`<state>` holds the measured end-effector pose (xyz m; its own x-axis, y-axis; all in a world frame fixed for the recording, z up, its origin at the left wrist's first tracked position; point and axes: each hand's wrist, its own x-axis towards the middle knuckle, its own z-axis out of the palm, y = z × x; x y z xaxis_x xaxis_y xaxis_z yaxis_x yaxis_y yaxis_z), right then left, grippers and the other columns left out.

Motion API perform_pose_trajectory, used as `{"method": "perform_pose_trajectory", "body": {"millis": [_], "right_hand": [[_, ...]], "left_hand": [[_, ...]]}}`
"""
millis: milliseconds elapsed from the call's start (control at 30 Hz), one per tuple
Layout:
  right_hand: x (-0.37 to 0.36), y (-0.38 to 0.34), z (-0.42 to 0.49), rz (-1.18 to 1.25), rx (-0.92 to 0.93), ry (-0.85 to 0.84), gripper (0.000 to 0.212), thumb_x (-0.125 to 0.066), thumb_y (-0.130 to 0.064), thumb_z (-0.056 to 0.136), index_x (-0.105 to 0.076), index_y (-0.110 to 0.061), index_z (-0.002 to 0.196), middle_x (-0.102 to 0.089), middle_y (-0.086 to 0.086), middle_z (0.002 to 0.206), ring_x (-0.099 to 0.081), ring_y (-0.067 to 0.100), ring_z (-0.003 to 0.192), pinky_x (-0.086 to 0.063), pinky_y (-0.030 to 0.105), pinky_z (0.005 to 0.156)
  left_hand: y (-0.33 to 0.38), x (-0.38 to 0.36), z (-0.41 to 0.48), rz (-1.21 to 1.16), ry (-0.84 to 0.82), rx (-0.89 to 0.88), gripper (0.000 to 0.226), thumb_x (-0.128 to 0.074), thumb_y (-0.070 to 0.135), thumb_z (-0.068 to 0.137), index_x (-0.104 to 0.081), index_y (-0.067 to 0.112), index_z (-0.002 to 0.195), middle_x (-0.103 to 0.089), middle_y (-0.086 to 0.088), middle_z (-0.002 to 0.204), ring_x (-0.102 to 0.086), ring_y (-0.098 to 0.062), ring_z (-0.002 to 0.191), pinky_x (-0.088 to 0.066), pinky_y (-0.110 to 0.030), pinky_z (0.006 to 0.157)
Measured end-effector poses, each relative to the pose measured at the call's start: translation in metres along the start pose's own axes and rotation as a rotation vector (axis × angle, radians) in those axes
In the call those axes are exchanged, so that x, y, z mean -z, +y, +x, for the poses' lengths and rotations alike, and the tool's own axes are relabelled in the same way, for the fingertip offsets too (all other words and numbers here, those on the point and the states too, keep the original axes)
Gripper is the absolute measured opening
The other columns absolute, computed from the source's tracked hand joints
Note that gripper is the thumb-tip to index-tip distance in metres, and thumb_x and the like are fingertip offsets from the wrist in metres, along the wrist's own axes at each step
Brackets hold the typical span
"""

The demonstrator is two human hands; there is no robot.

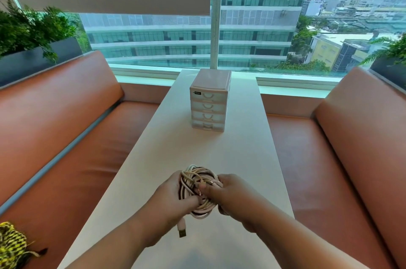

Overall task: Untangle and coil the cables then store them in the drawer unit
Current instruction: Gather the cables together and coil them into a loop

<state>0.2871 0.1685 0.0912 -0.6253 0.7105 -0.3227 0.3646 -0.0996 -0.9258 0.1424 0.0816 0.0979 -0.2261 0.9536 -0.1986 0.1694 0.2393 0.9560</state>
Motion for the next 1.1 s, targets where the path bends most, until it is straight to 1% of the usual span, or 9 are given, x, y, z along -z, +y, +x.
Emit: {"method": "perform_pose_trajectory", "body": {"millis": [100,167,367,567,700,800,900,967,1100], "right_hand": [[-0.002,0.003,0.001,-0.022,-0.024,0.015,0.034,-0.065,-0.049,0.082,-0.056,-0.019,0.069,-0.047,0.003,0.065,-0.035,0.012,0.048,-0.027,0.026,0.052],[0.0,0.001,0.001,-0.025,-0.035,-0.005,0.039,-0.065,-0.059,0.074,-0.059,-0.02,0.07,-0.048,0.004,0.067,-0.036,0.016,0.052,-0.028,0.03,0.055],[0.014,-0.004,-0.002,-0.071,0.017,-0.116,0.047,-0.073,-0.051,0.066,-0.057,-0.009,0.078,-0.051,0.009,0.072,-0.038,0.021,0.066,-0.028,0.039,0.063],[0.007,-0.007,-0.007,-0.11,0.009,-0.051,0.041,-0.069,-0.047,0.063,-0.059,-0.012,0.083,-0.051,0.006,0.07,-0.037,0.015,0.054,-0.028,0.029,0.053],[0.002,-0.006,-0.003,-0.271,-0.006,0.018,0.031,-0.064,-0.036,0.071,-0.06,-0.011,0.089,-0.068,0.016,0.085,-0.05,0.018,0.062,-0.039,0.033,0.056],[0.008,-0.009,-0.004,-0.193,-0.033,-0.02,0.038,-0.063,-0.034,0.065,-0.059,-0.004,0.088,-0.057,0.009,0.072,-0.044,0.017,0.058,-0.034,0.031,0.054],[0.014,-0.011,-0.005,-0.169,-0.026,-0.065,0.029,-0.063,-0.025,0.066,-0.059,-0.002,0.084,-0.055,0.008,0.071,-0.044,0.016,0.056,-0.032,0.033,0.059],[0.013,-0.013,-0.006,-0.166,-0.004,-0.064,0.018,-0.063,-0.021,0.067,-0.06,-0.008,0.078,-0.056,0.005,0.069,-0.046,0.014,0.055,-0.034,0.03,0.059],[0.004,-0.016,-0.011,-0.153,0.053,-0.068,0.008,-0.065,-0.018,0.073,-0.057,-0.02,0.072,-0.055,0.001,0.066,-0.046,0.014,0.053,-0.033,0.026,0.053]], "left_hand": [[-0.002,-0.003,0.0,0.069,0.045,0.019,0.037,-0.065,0.022,0.062,-0.059,0.022,0.099,-0.068,-0.001,0.088,-0.063,-0.014,0.079,-0.045,-0.022,0.054],[-0.003,-0.006,-0.001,0.078,0.107,-0.008,0.036,-0.066,0.025,0.06,-0.061,0.022,0.095,-0.068,-0.003,0.084,-0.062,-0.014,0.074,-0.043,-0.022,0.049],[-0.001,-0.008,-0.005,-0.063,0.119,-0.029,0.024,-0.073,0.031,0.079,-0.065,0.02,0.099,-0.071,-0.007,0.085,-0.065,-0.012,0.073,-0.043,-0.02,0.046],[0.005,-0.008,-0.003,-0.205,0.037,0.052,0.035,-0.063,0.033,0.073,-0.063,0.012,0.101,-0.069,-0.018,0.098,-0.067,-0.026,0.087,-0.046,-0.038,0.07],[0.006,-0.011,-0.001,-0.174,0.091,0.086,0.025,-0.062,0.034,0.09,-0.06,0.013,0.103,-0.07,-0.009,0.086,-0.067,-0.015,0.071,-0.047,-0.026,0.053],[0.005,-0.008,0.0,-0.177,0.04,0.051,0.028,-0.068,0.028,0.082,-0.06,0.012,0.104,-0.071,-0.011,0.09,-0.068,-0.016,0.075,-0.048,-0.023,0.054],[0.004,-0.007,0.001,-0.062,0.086,0.017,0.027,-0.068,0.027,0.074,-0.062,0.019,0.098,-0.07,-0.013,0.088,-0.068,-0.022,0.071,-0.047,-0.032,0.05],[0.004,-0.01,0.004,0.096,0.18,-0.022,0.017,-0.068,0.02,0.079,-0.061,0.027,0.093,-0.069,-0.009,0.081,-0.065,-0.024,0.067,-0.043,-0.029,0.041],[0.006,-0.014,0.01,0.389,0.315,-0.151,0.022,-0.061,0.011,0.081,-0.051,0.031,0.082,-0.062,0.002,0.074,-0.057,-0.007,0.063,-0.042,-0.015,0.047]]}}
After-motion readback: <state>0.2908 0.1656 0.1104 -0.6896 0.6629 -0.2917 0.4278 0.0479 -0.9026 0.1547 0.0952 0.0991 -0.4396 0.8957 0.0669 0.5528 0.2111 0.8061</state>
